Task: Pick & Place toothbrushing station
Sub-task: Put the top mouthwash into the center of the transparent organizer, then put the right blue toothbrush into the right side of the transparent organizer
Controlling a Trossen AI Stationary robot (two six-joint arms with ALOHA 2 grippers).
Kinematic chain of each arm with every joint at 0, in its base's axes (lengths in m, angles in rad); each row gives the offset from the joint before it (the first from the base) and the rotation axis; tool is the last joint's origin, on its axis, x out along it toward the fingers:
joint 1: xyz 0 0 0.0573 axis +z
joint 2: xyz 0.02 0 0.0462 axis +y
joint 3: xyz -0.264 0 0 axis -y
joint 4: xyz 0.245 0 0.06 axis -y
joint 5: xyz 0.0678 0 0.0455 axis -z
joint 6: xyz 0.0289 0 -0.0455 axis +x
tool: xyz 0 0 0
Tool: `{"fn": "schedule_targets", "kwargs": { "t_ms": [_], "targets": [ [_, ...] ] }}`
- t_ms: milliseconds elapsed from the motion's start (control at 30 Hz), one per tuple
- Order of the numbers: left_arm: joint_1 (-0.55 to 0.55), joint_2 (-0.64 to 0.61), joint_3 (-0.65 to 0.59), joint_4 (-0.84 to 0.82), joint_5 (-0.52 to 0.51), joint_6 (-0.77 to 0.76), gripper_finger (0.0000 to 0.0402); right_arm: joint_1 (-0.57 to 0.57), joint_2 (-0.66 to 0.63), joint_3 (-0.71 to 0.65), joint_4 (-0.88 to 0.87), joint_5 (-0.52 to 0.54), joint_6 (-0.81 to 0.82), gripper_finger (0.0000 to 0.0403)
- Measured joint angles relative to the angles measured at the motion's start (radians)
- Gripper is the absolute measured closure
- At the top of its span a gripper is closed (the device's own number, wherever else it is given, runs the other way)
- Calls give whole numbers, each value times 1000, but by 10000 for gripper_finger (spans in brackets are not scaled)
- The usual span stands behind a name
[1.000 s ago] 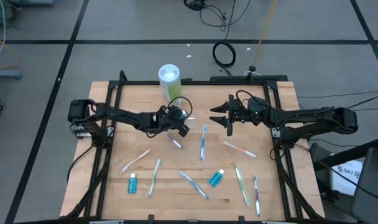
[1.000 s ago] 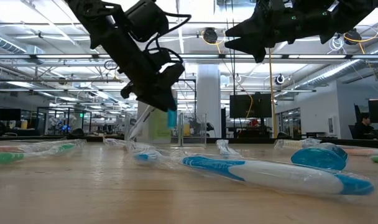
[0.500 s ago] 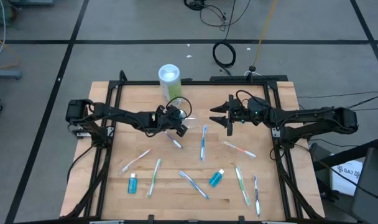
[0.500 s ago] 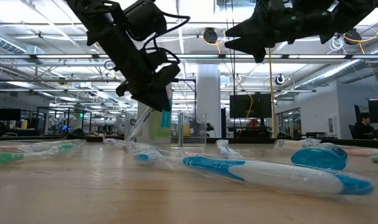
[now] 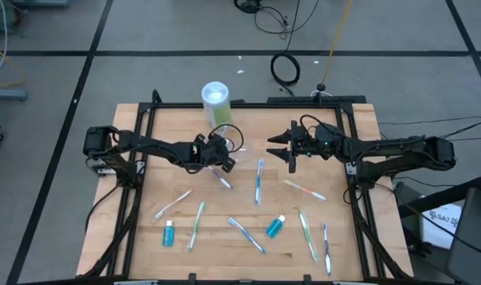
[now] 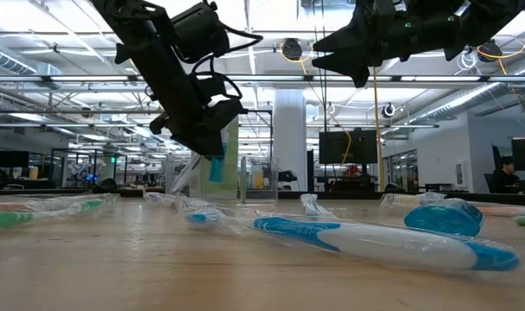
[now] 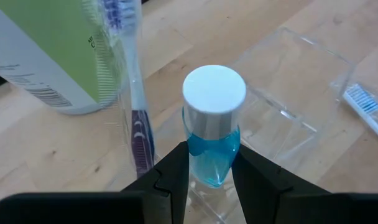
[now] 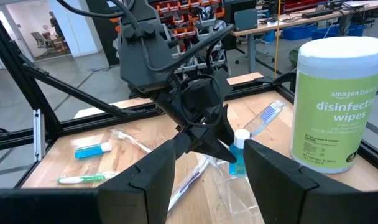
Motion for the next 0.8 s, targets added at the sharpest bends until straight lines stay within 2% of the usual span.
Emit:
{"fn": "schedule_targets", "kwargs": {
  "t_ms": [133,433,800],
  "targets": [
    [0,0,0,0,-1,3,277,0,0,0,0,0,0,220],
    [0,0,0,-1,-13,4,221,0,0,0,0,0,0,220],
    [0,0,-1,6,-21,28,218,0,0,0,0,0,0,220]
  ]
}}
